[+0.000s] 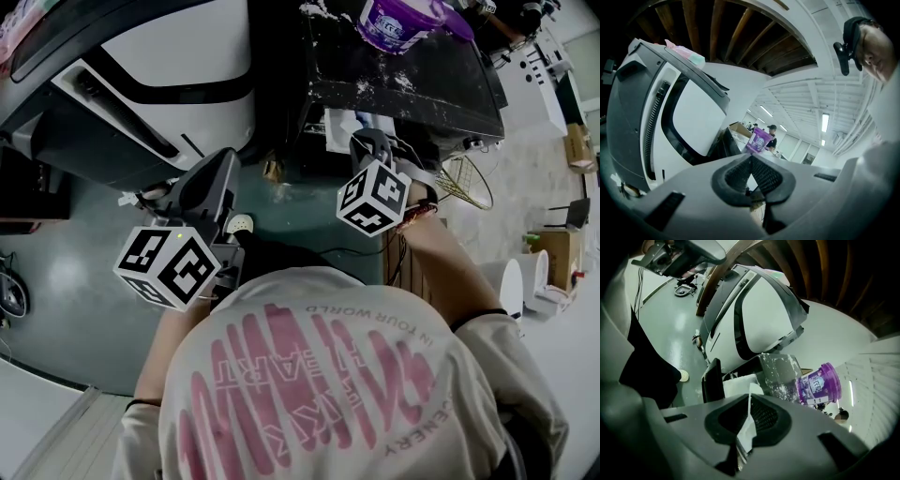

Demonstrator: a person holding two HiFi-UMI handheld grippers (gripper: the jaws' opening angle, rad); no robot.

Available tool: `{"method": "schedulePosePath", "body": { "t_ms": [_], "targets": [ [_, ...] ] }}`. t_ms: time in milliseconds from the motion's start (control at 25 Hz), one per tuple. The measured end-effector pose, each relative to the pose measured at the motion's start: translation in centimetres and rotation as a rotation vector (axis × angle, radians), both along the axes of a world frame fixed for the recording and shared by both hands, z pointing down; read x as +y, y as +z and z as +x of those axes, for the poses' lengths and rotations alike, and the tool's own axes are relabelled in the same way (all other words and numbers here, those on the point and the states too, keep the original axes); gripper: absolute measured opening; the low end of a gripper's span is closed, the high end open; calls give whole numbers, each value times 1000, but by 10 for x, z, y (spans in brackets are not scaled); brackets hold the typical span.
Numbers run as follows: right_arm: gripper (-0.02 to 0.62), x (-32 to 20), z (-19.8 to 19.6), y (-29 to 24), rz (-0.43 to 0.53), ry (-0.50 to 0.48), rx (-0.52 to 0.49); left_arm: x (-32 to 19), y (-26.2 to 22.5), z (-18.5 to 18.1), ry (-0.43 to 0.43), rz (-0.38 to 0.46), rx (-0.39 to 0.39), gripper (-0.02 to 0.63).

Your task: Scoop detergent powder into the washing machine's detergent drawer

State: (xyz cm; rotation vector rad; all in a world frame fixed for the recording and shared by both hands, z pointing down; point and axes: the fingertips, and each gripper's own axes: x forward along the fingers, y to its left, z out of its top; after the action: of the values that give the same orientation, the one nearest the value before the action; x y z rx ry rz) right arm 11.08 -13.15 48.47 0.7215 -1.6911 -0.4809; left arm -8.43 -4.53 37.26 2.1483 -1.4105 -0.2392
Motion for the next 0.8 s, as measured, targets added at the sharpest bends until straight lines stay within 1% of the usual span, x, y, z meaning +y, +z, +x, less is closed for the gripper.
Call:
{"method": "schedulePosePath", "body": {
  "t_ms": [320,560,800],
  "targets": [
    [8,0,1,-7,84,-34,15,5,-1,2,-12,3,-3,1],
    [8,2,-1,-12,112,-60,28,10,-2,4,-14,6,-4,2],
    [6,5,-1,-16,179,-123,126,14,-3,8,-15,12,-1,2]
  ]
}}
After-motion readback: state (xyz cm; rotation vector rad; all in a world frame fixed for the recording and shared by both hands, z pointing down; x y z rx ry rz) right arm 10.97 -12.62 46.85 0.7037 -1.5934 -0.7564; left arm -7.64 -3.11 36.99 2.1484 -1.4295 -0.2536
